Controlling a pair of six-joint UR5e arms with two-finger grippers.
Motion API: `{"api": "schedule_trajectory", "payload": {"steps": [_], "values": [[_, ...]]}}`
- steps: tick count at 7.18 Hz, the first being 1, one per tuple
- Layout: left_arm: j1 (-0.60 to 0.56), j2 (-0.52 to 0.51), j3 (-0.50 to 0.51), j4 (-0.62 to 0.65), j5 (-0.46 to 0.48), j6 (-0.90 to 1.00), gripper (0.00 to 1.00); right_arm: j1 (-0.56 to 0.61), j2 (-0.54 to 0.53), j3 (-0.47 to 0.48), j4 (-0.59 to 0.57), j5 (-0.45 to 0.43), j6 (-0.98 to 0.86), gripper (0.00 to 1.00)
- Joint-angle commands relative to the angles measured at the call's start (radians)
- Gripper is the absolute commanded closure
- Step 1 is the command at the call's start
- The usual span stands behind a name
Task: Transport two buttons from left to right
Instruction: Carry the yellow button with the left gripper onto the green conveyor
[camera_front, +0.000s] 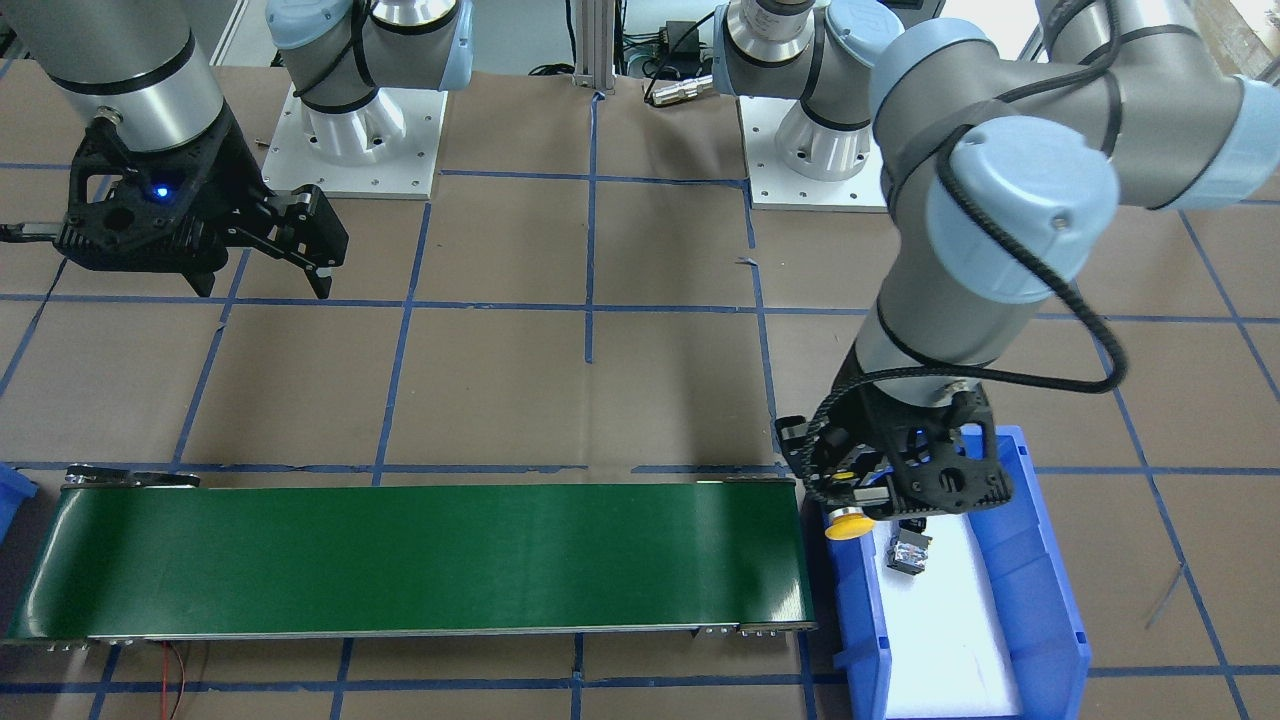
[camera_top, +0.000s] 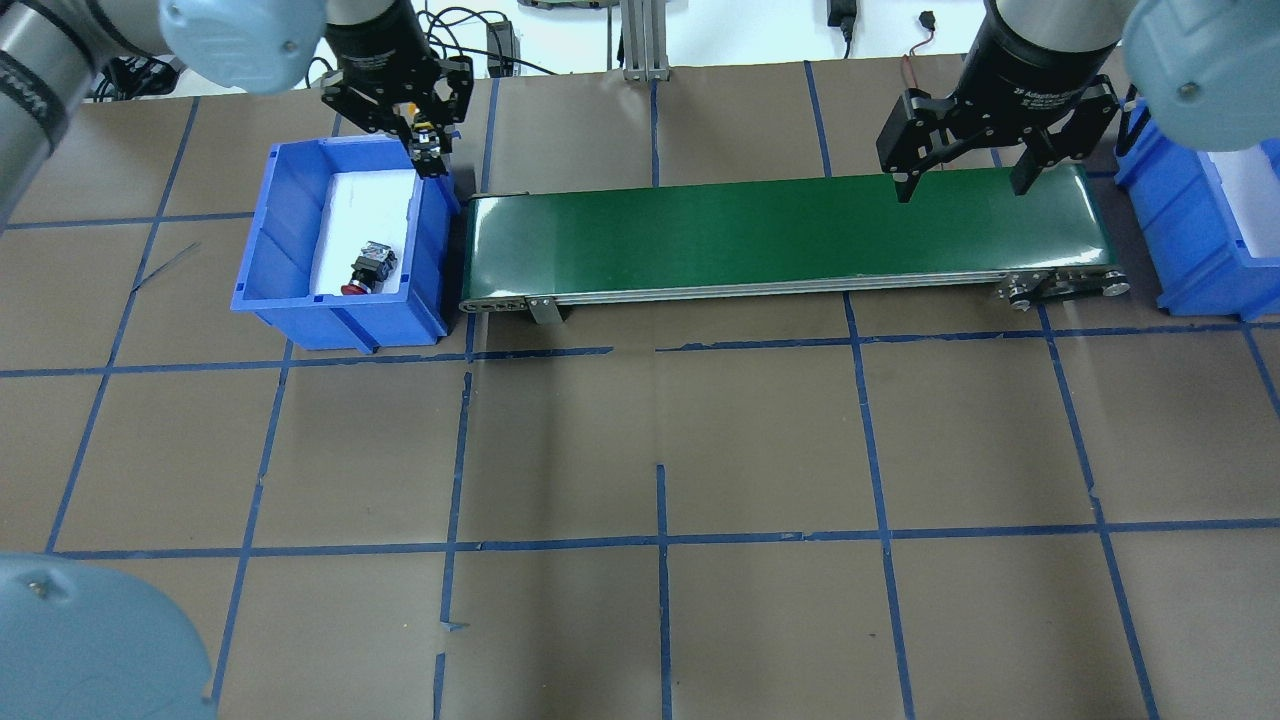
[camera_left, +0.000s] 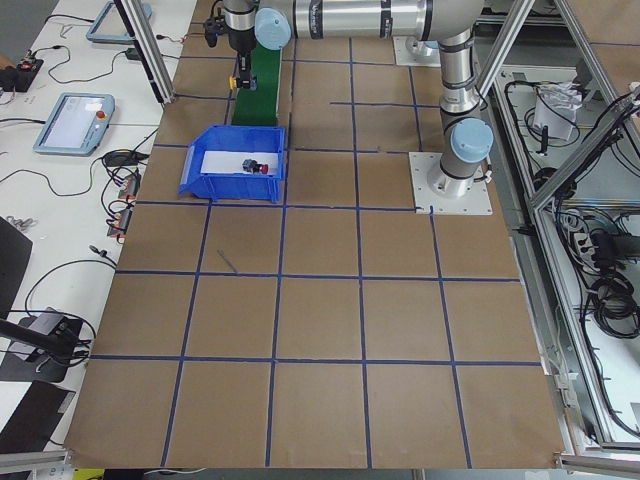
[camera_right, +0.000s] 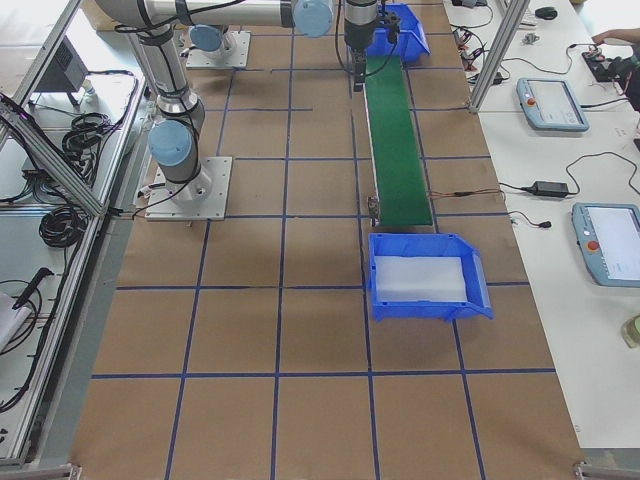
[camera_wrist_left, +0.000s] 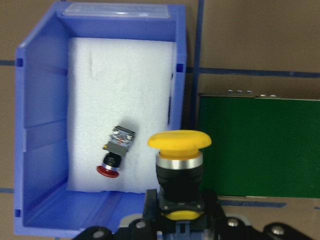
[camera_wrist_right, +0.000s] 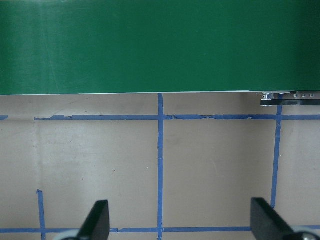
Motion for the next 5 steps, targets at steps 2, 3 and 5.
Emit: {"api": "schedule_trajectory", "payload": {"steps": [2,3,5], "values": [[-0.041,-0.127,-0.012,0.129,0.001,-0.086,0.94,0.000,0.000,0.000,0.000,0.000,0.000,0.00],[-0.041,-0.143,-0.015,0.129,-0.006,-0.088,0.94,0.000,0.000,0.000,0.000,0.000,0.000,0.00],[-0.042,-0.180,-0.018,0.129,-0.005,-0.093,0.94,0.000,0.000,0.002,0.000,0.000,0.000,0.00]]}}
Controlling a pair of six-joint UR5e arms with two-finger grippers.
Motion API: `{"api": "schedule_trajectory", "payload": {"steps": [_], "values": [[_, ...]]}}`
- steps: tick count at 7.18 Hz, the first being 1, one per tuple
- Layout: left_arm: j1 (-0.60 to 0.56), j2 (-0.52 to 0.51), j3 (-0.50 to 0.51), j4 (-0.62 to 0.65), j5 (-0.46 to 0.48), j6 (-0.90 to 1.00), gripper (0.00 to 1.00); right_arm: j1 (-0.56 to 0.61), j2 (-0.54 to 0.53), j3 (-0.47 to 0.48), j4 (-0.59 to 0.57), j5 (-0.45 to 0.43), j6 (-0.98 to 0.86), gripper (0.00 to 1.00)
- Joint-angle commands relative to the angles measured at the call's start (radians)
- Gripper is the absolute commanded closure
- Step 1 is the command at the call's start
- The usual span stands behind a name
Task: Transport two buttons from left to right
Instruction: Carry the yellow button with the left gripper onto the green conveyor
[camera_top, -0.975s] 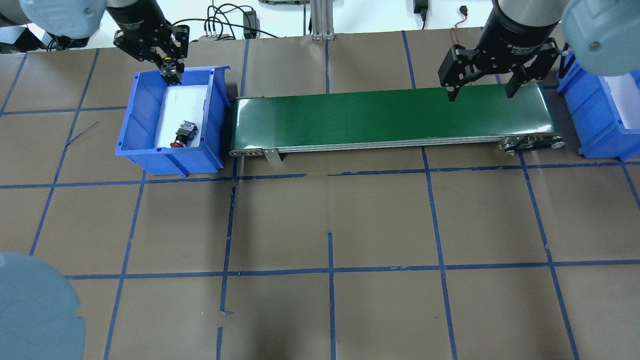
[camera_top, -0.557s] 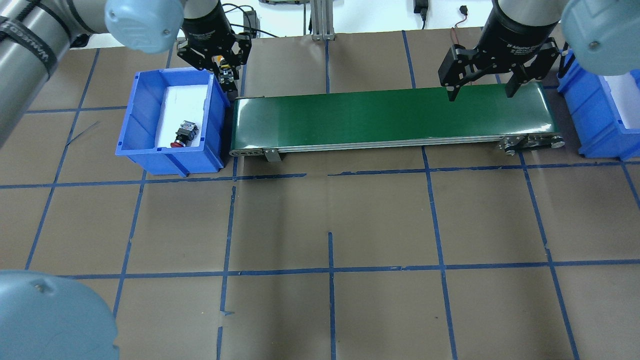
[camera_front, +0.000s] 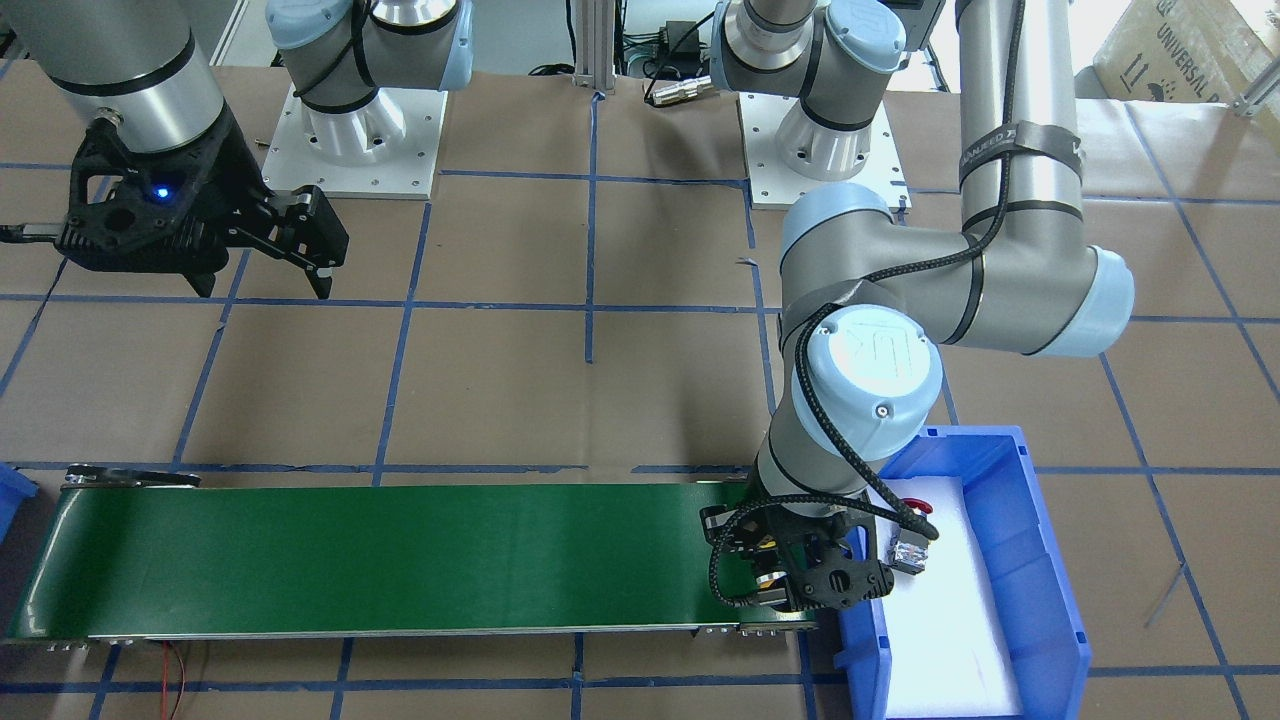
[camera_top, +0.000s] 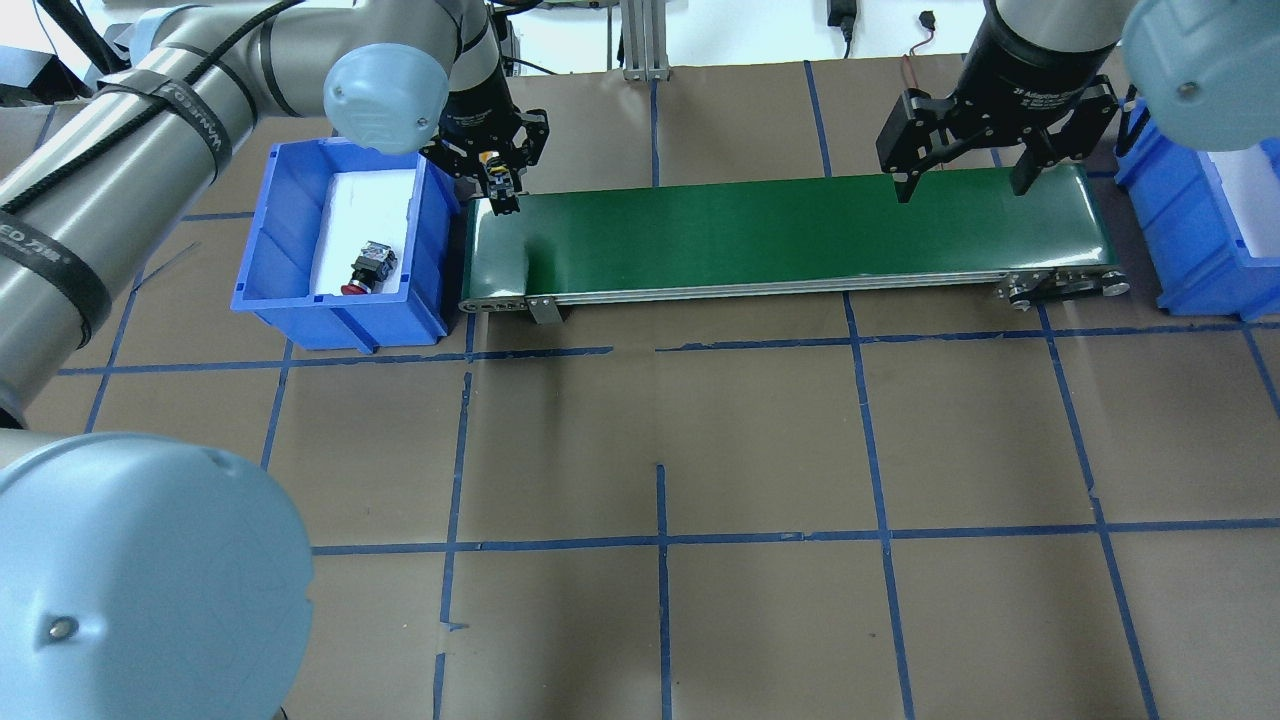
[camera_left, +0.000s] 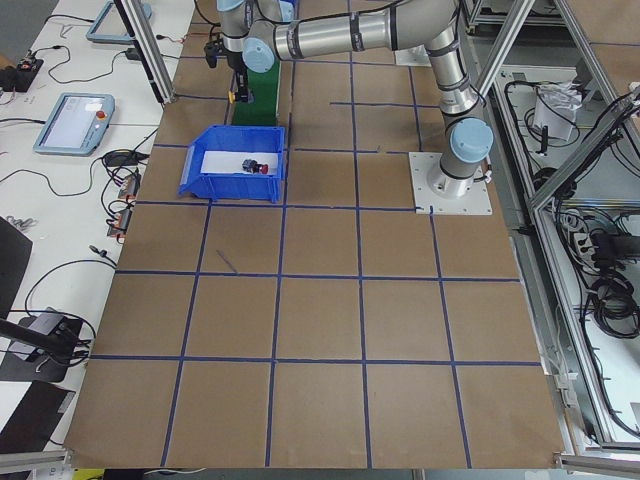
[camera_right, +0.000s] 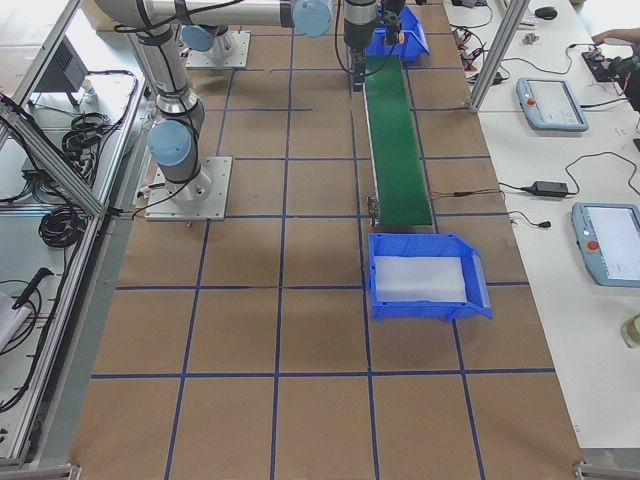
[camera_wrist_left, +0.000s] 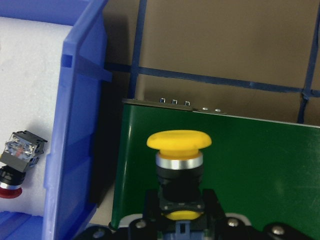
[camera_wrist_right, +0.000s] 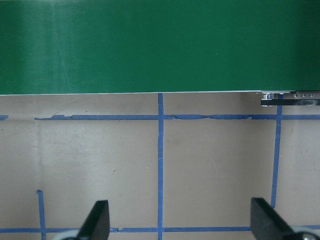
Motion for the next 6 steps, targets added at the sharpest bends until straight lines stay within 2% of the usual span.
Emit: {"api": "schedule_trajectory", "payload": {"steps": [1,3,4,5,6], "values": [[-0.002,-0.024,-0.006,0.002,-0.003,-0.006,0.94,0.000,0.000,-0.001,0.000,0.001,0.000,0.00],[0.000,-0.024,-0.049,0.004,0.006,-0.003,0.66,0.000,0.000,0.001,0.000,-0.001,0.000,0.00],[0.002,-0.023,-0.052,0.008,0.008,-0.001,0.48,0.000,0.000,0.001,0.000,0.001,0.000,0.00],[0.003,-0.023,-0.052,0.010,0.009,0.000,0.02,0.000,0.000,0.001,0.000,-0.001,0.000,0.00],[0.006,-0.017,-0.046,0.010,0.009,0.002,0.00,0.000,0.000,0.001,0.000,-0.001,0.000,0.00]]}}
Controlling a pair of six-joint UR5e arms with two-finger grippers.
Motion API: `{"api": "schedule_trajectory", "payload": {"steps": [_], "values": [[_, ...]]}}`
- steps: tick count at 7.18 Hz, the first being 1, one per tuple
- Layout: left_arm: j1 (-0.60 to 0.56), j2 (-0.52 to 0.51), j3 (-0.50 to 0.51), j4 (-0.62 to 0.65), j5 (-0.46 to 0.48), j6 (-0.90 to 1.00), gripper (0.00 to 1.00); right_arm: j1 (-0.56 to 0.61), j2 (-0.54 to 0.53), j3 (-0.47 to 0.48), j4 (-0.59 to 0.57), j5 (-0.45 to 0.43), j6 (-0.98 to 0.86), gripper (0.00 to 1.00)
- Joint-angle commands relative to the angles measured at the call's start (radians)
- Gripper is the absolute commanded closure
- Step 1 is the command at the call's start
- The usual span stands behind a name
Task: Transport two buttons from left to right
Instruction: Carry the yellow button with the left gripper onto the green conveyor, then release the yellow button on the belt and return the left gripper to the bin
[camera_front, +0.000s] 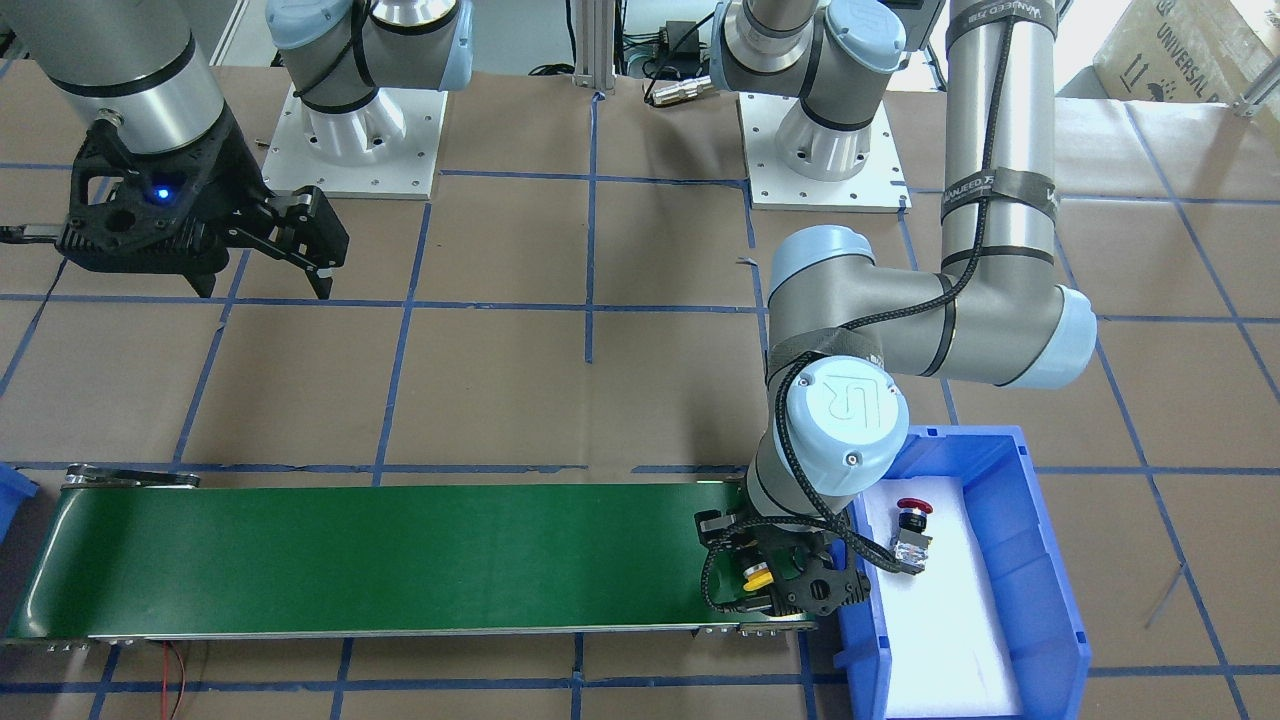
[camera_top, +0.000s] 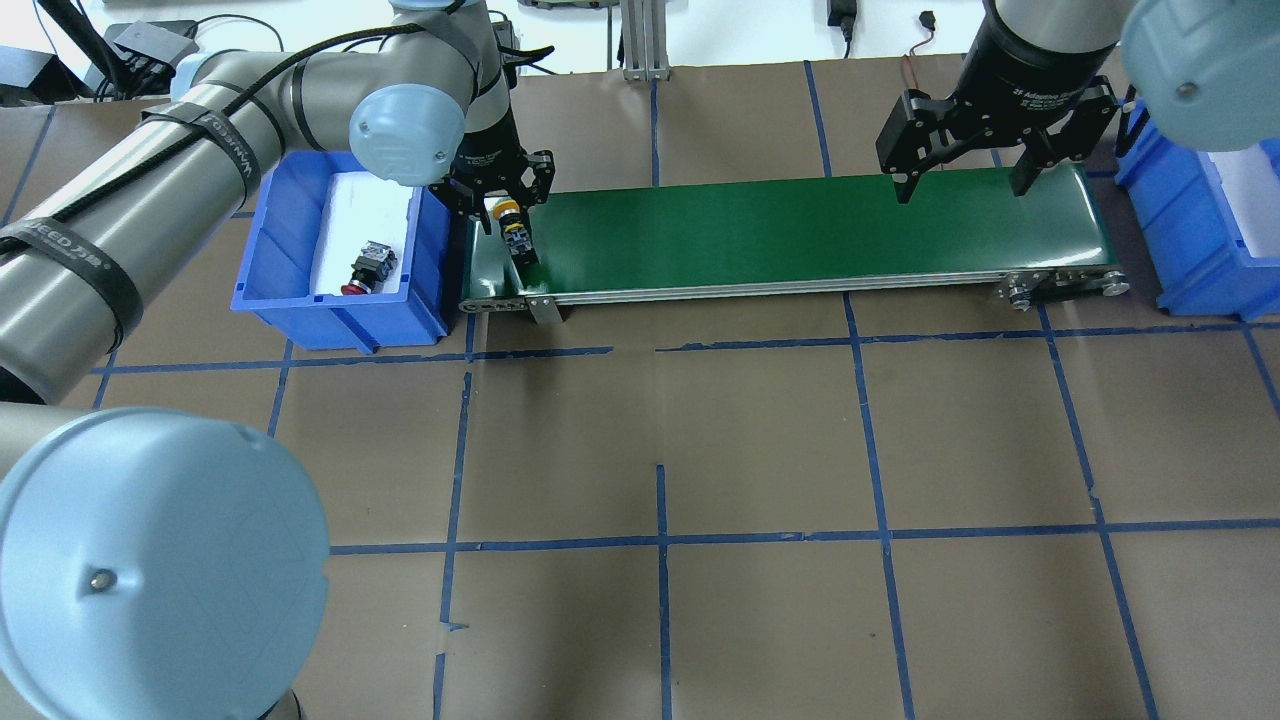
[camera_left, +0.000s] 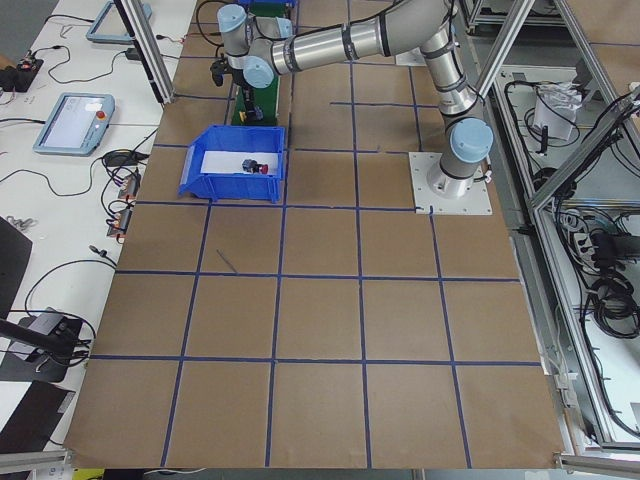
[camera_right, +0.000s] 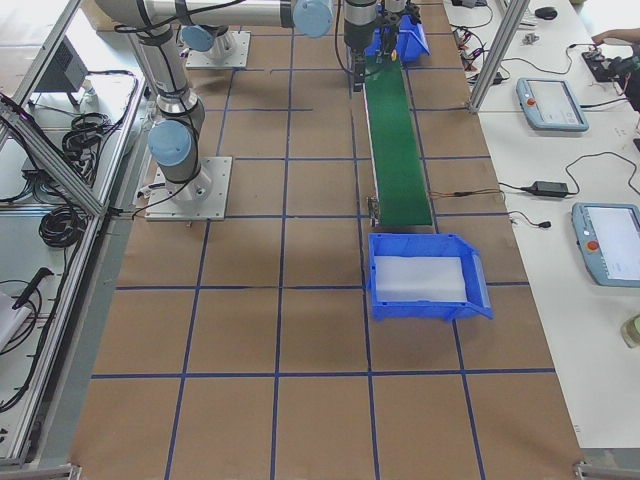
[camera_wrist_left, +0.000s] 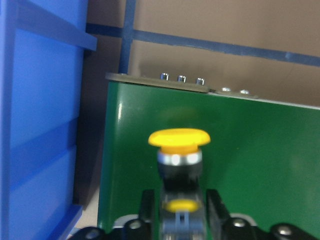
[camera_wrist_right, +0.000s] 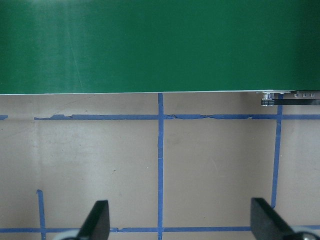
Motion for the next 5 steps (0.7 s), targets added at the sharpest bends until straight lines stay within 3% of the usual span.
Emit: {"api": "schedule_trajectory", "payload": {"steps": [1,3,4,5], "values": [[0.011,0.014,0.017,0.001,0.004,0.011,0.00,0.000,0.000,0.000,0.000,0.000,-0.002,0.00],[0.067,0.048,0.065,-0.016,0.096,0.156,0.00,0.000,0.000,0.000,0.000,0.000,0.000,0.00],[0.116,0.049,0.079,-0.017,0.087,0.219,0.00,0.000,0.000,0.000,0.000,0.000,0.000,0.00],[0.167,0.057,0.077,-0.016,0.020,0.293,0.00,0.000,0.000,0.000,0.000,0.000,0.000,0.00]]}}
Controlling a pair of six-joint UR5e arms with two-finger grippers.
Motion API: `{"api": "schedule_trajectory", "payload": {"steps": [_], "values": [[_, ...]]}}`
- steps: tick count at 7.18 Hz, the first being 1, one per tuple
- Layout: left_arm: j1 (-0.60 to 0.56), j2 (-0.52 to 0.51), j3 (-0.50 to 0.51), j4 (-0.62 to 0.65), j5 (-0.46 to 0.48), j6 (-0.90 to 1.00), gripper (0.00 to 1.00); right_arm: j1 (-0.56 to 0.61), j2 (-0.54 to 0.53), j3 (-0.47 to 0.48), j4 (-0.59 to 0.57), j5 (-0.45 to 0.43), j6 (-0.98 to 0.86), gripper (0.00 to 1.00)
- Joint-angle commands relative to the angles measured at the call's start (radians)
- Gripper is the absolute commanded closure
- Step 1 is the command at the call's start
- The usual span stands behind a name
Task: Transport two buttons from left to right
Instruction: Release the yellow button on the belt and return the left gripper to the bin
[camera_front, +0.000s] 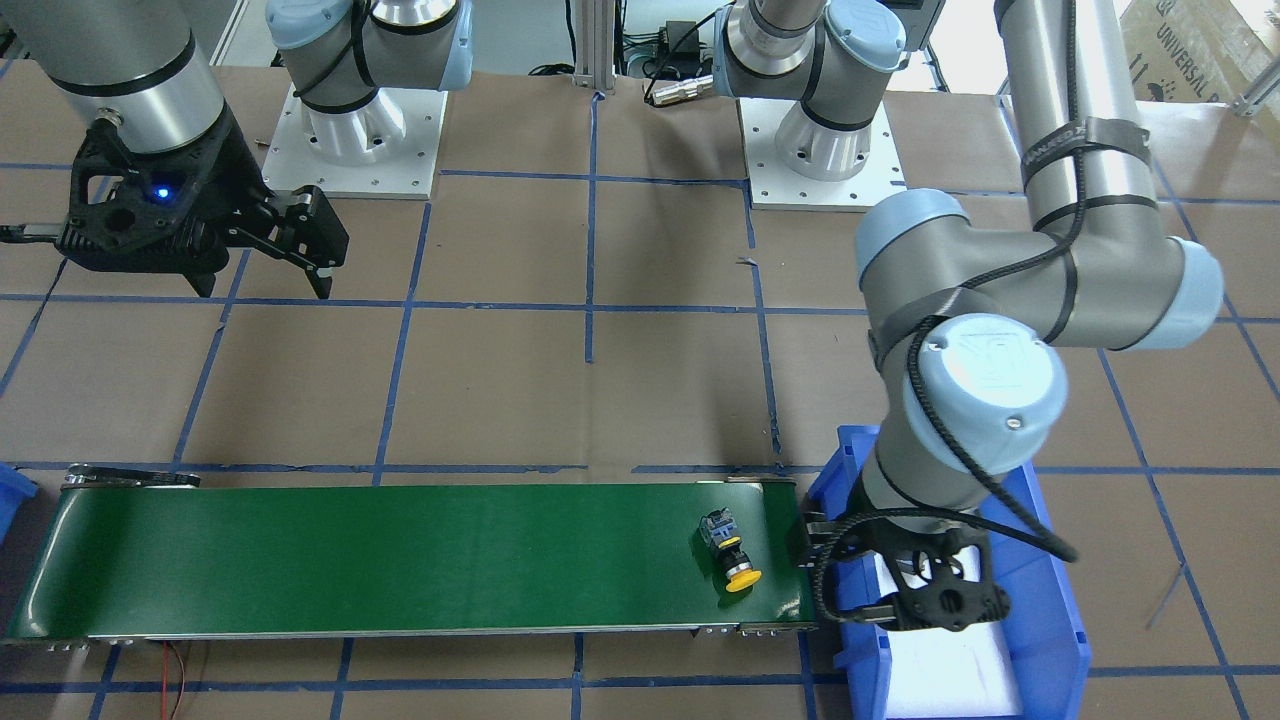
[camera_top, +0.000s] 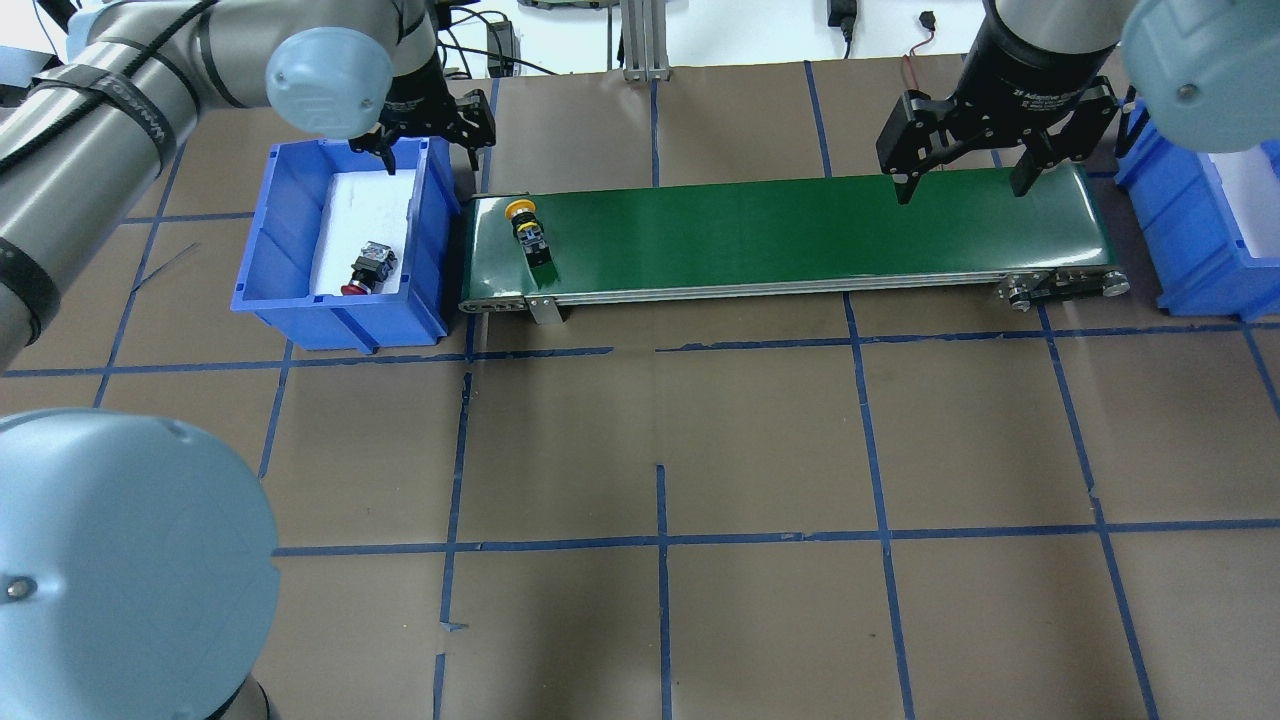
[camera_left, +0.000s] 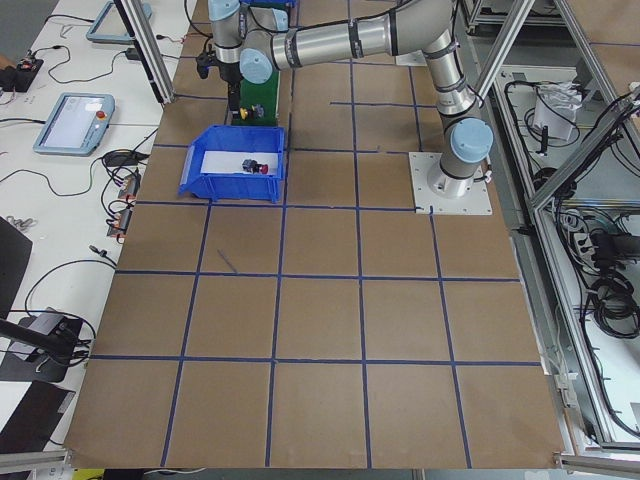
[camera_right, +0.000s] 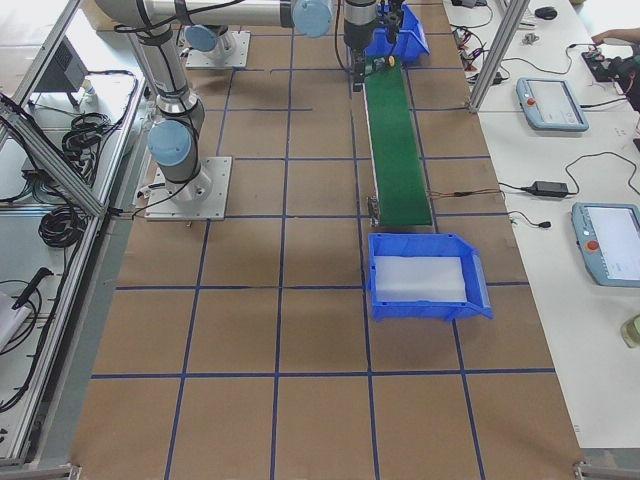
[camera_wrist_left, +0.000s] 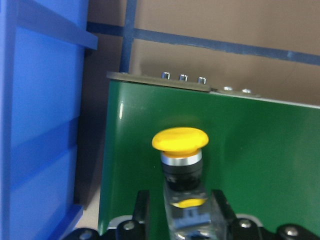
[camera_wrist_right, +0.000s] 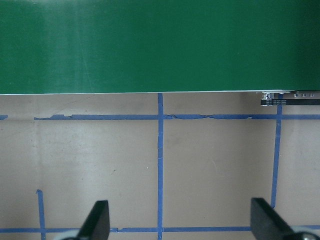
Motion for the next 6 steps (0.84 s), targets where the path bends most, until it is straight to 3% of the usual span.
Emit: {"api": "schedule_trajectory", "payload": {"steps": [1,4,5,6], "values": [[0.113,0.018,-0.007,-0.001,-0.084,0.121,0.00,0.000,0.000,0.000,0.000,0.000,0.000,0.00],[0.166,0.016,-0.045,0.014,-0.085,0.221,0.00,0.000,-0.002,0.000,0.000,0.002,0.000,0.00],[0.167,0.012,-0.071,0.043,-0.084,0.223,0.03,0.000,-0.002,0.000,0.000,0.000,0.000,0.00],[0.166,0.010,-0.085,0.046,-0.082,0.221,0.15,0.000,-0.002,0.000,0.000,0.002,0.002,0.00]]}}
